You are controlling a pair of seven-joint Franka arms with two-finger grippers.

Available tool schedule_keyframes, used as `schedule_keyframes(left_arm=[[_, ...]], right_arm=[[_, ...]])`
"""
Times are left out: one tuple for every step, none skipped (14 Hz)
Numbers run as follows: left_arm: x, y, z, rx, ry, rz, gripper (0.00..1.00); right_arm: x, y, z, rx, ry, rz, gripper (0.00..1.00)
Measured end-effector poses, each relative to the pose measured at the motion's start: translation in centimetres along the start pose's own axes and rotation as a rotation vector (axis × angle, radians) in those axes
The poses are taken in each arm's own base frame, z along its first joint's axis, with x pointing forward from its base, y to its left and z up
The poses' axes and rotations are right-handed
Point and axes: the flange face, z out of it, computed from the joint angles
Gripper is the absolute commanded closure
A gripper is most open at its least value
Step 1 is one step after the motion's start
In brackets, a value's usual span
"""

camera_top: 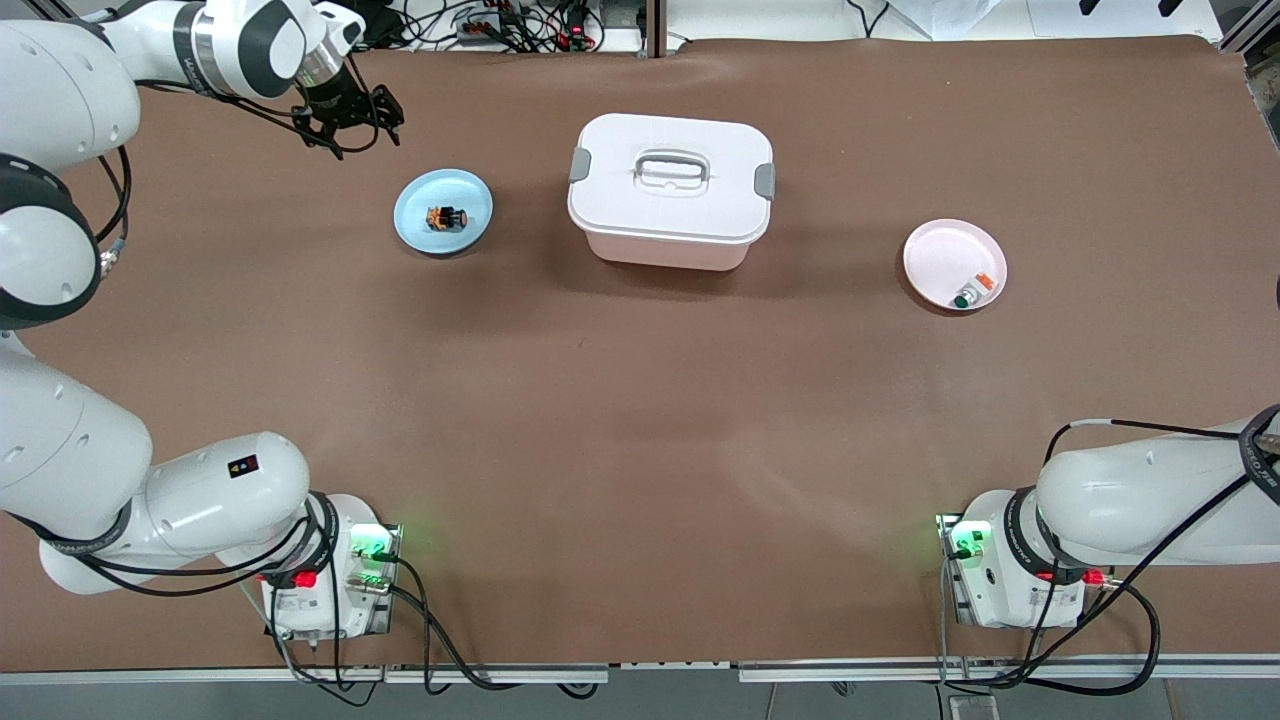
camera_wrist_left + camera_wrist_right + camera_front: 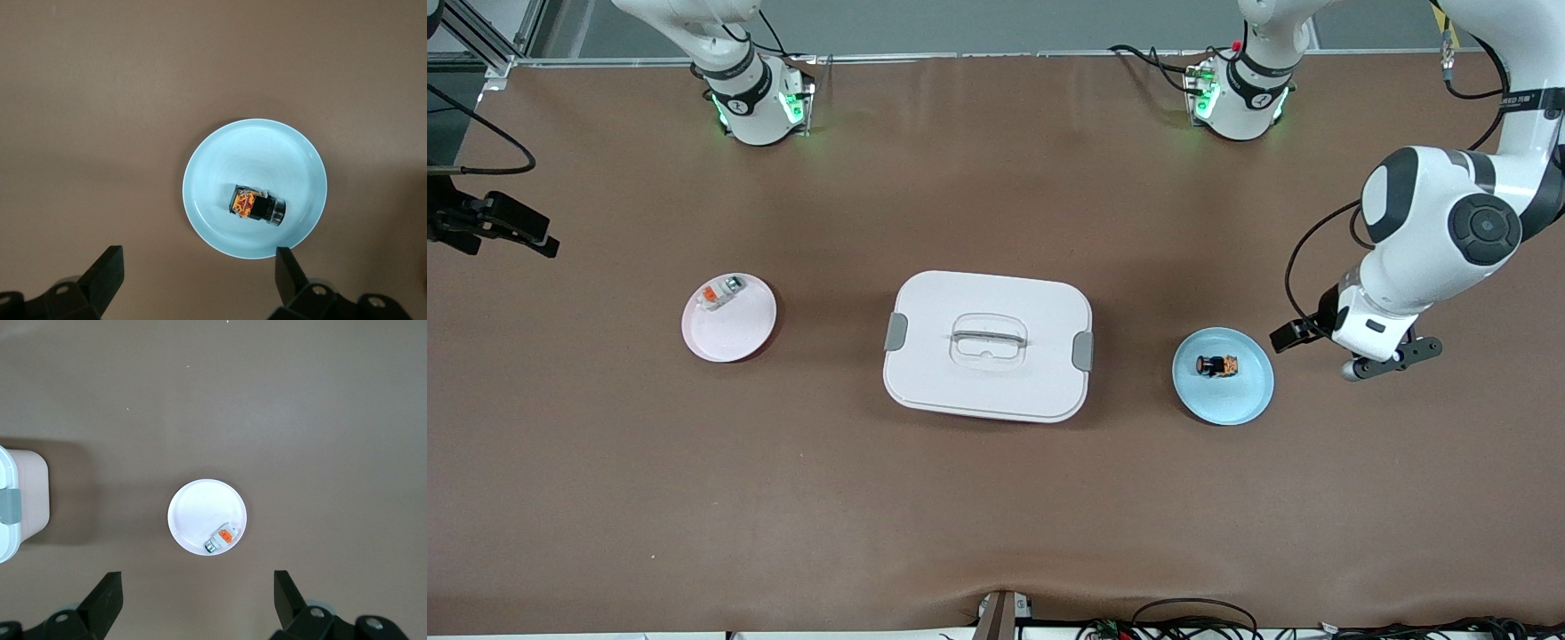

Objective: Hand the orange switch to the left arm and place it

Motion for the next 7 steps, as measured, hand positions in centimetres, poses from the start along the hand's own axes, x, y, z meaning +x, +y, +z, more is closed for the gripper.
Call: schedule_keyframes(left_arm=[[0.1, -0.4, -0.4, 0.002, 0.009, 0.046, 0.00], [0.2, -0.8, -1.0, 0.005, 0.019, 0.076, 0.00], [0.3, -1.1, -1.6, 0.007, 0.030, 0.092, 0.00], [0.3, -1.2, -2.3, 0.010, 0.044, 0.097, 0.00], [0.3, -1.4, -3.1, 0.014, 0.060, 0.096, 0.00], [0.3, -1.6, -4.1, 0.019, 0.076, 0.093, 0.00], [0.3, -1.9, -4.9, 0.026, 0.086, 0.093, 0.00]], right_arm=[[0.0, 0.0, 0.0, 0.000, 0.000, 0.000, 0.00], [0.0, 0.0, 0.0, 0.000, 0.000, 0.000, 0.00], [0.0, 0.0, 0.0, 0.000, 0.000, 0.000, 0.00], [0.0, 0.0, 0.0, 0.000, 0.001, 0.000, 0.00], [0.0, 0.0, 0.0, 0.000, 0.001, 0.000, 0.00], [0.0, 0.0, 0.0, 0.000, 0.001, 0.000, 0.00], [0.0, 0.0, 0.0, 0.000, 0.001, 0.000, 0.00]])
